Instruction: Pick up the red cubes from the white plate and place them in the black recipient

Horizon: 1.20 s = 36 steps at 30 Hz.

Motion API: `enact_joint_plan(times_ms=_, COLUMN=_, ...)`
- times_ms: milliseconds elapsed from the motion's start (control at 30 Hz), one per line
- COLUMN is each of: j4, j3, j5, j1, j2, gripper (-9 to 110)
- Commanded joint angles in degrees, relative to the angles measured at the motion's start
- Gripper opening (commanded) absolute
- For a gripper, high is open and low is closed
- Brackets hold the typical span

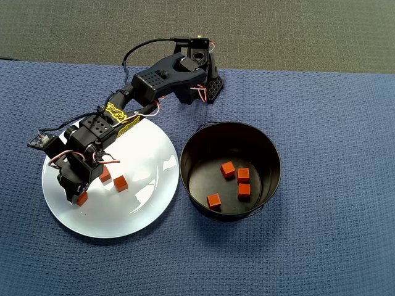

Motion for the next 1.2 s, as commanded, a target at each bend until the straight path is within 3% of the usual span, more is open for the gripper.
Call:
enact_joint_plan(times_ms=0, j4=-0.8, j3=4.6, j5=3.5, j1=2.5, j2=14.1, gripper=0)
enact_joint_plan(times_ms=167, j4=-0.3, j3=14.5, j5=7.0, j1=5.4, j2=34.5, gripper=0)
enact_joint_plan(times_ms=333, j4=5.9, j3=19.1, j5=8.3, j1=-0.1, j2=51.4, gripper=0)
enact_joint_plan(times_ms=533, j4=8.2, j3=36.1, j5=9.4, j1=-18.4, j2=68.1, gripper=0)
enact_joint_plan(times_ms=867, j4=-1.5, j3=69.4, j5=10.6, j1=-48.9, j2=88.9, gripper=0)
enact_joint_plan(times_ms=967, j4=-1.6, j3=71.8, j5=9.7, j1=-52.8, j2=90.3, gripper=33)
enact_joint_plan(times_ms=1167, j4=-0.8, j3=63.0, j5=9.5, j1=-40.2, j2=83.1, gripper=38)
